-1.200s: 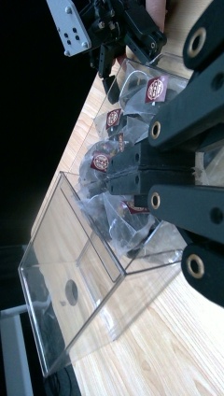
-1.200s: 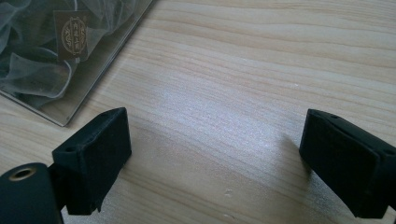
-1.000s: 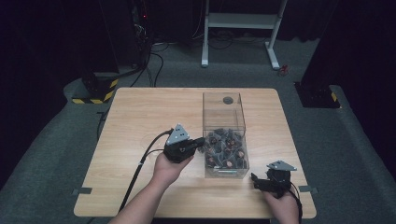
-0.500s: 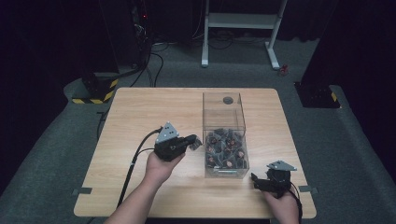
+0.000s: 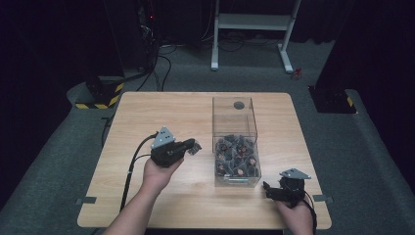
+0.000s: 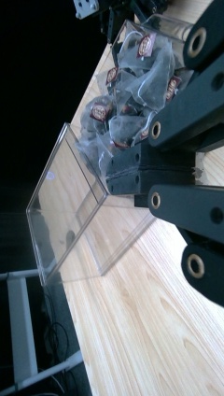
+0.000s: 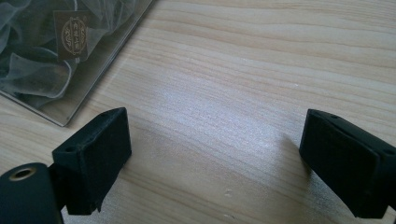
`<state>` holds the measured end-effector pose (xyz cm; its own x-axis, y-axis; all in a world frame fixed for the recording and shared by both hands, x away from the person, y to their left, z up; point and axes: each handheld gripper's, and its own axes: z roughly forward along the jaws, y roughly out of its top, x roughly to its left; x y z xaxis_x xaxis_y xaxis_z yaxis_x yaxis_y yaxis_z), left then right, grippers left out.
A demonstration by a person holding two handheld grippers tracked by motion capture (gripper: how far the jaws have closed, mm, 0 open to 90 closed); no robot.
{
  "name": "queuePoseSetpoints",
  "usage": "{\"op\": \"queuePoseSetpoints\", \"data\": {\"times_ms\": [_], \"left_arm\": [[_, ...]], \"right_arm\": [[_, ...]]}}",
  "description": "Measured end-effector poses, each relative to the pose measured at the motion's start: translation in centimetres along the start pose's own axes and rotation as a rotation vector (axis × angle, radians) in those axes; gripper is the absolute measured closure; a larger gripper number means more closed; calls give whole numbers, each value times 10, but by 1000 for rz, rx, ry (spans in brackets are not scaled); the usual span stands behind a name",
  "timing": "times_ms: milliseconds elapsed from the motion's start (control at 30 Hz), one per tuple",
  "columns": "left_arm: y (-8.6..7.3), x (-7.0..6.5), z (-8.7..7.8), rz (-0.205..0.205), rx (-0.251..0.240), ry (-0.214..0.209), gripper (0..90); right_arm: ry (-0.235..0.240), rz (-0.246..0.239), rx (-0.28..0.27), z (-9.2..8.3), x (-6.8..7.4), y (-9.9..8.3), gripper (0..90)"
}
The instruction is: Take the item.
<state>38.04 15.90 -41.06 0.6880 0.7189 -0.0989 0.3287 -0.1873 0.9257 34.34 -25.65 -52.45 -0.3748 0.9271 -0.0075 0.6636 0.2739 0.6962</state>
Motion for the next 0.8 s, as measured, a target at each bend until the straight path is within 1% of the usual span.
{"op": "queuePoseSetpoints", "data": {"times_ms": [400,567,800], "left_arm": [[-5,18,-16,-17,-5,42,895],[-8,23,-20,-15,0,57,894],[-13,33,-28,-32,-2,82,895]], "right_arm": [[0,2,1,0,0,0,87],[0,0,0,0,0,0,87],[0,0,0,0,0,0,87]]}}
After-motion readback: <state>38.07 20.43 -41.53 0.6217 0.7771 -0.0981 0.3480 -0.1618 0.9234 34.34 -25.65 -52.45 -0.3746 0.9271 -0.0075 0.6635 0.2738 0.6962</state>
